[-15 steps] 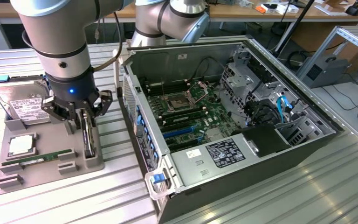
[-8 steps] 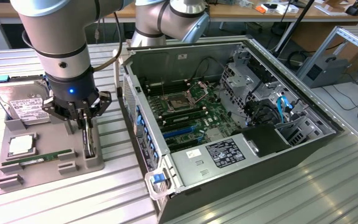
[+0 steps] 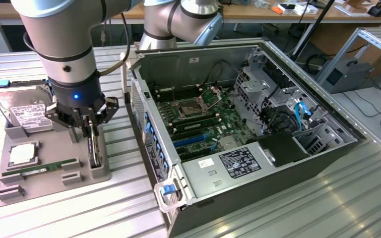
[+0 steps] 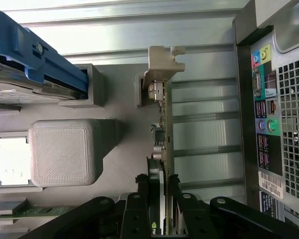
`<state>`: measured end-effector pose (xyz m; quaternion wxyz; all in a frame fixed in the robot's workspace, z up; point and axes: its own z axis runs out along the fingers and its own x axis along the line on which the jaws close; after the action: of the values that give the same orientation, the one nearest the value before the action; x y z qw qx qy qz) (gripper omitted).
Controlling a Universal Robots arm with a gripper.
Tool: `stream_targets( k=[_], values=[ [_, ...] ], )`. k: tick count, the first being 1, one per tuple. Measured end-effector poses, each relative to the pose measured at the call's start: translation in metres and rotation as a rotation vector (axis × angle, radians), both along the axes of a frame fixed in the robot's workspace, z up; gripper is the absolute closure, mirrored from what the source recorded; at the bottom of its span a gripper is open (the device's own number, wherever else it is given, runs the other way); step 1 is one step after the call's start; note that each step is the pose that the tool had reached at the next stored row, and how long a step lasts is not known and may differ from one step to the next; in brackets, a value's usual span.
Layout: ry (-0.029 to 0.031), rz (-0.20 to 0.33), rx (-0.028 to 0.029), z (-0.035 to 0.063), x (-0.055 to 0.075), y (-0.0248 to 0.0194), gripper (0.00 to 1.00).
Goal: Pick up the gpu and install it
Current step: 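Pick up the gpu and move the gpu toward the slot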
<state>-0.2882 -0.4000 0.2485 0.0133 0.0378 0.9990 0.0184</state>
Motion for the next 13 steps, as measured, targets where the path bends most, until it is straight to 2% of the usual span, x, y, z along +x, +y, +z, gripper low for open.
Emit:
stream_targets(
  k=[13],
  values=[
    [0.0003,0.000,0.0001,0.0170,0.000,0.0000,0.73]
  ],
)
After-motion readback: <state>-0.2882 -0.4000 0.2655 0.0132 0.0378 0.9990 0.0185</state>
